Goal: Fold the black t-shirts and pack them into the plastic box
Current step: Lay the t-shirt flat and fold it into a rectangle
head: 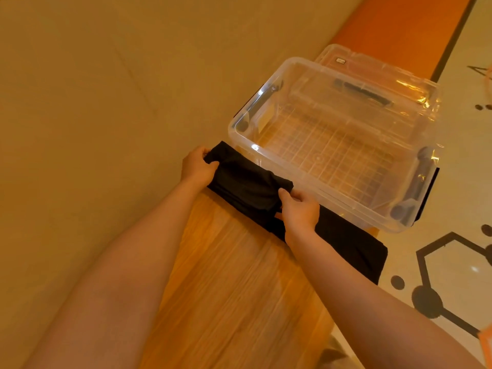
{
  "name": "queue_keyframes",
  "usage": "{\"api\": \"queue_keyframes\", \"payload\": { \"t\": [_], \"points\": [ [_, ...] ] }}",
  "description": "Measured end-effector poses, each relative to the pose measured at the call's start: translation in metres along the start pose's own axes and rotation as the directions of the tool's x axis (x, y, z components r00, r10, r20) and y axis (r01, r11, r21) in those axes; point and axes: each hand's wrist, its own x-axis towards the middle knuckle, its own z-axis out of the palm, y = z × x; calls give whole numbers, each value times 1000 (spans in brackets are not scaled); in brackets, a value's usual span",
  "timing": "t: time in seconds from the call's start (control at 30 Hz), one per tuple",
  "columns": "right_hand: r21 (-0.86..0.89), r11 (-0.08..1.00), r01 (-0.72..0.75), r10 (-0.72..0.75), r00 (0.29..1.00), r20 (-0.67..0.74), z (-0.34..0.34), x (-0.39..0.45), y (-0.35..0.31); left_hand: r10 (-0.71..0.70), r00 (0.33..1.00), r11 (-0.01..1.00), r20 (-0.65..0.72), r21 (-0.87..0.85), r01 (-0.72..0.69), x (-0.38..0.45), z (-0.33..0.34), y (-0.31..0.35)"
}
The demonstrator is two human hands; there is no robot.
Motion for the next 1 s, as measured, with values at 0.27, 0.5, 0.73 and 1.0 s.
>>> {"api": "queue_keyframes", "payload": {
  "t": [0.27,0.5,0.73,1.0],
  "points": [
    [-440,559,703,-673,695,255,-11,-29,17,647,762,677,32,436,-593,-42,31,-6],
    [-743,128,657,-314,738,598,-8,5,36,381,798,616,468,515,-596,-45,47,-23],
    [-709,82,701,-320,692,647,-17,3,29,419,822,622,386,537,-570,-58,38,-23],
    [-561,-69,825,-385,496,778,-35,-7,19,468,832,532,298,656,-535,-107,9,-35]
  ]
}}
